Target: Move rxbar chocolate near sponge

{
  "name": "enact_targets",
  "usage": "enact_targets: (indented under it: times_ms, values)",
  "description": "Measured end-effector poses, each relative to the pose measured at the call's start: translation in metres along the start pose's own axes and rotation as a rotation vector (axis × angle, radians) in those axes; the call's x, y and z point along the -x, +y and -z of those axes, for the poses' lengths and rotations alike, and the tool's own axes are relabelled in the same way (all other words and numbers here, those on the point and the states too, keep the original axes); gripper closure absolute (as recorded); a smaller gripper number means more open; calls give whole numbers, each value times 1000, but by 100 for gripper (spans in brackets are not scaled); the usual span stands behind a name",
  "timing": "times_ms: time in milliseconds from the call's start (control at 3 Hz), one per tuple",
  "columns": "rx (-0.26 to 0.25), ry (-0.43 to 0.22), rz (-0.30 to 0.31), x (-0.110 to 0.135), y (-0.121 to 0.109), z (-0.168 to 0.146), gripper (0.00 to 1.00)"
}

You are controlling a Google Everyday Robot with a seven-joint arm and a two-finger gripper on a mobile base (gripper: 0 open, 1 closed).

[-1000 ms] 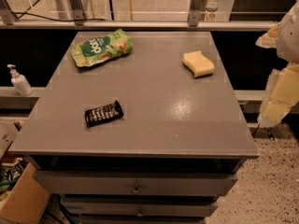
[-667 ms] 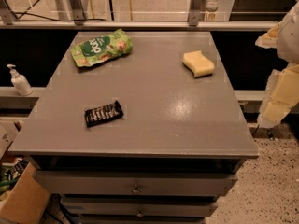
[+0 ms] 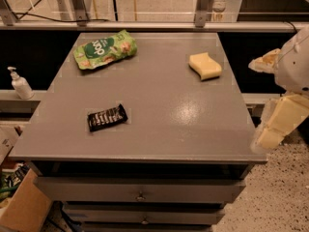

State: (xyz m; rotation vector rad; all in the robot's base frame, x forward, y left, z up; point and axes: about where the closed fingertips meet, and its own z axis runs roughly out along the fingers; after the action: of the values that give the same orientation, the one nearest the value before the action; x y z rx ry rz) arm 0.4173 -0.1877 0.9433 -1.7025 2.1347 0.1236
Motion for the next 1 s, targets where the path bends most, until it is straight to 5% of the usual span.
enact_targets:
  times_ms: [667, 1000]
  values:
    - [102, -205, -39, 36, 31, -24, 0]
    - [112, -235, -43, 45, 34, -22, 0]
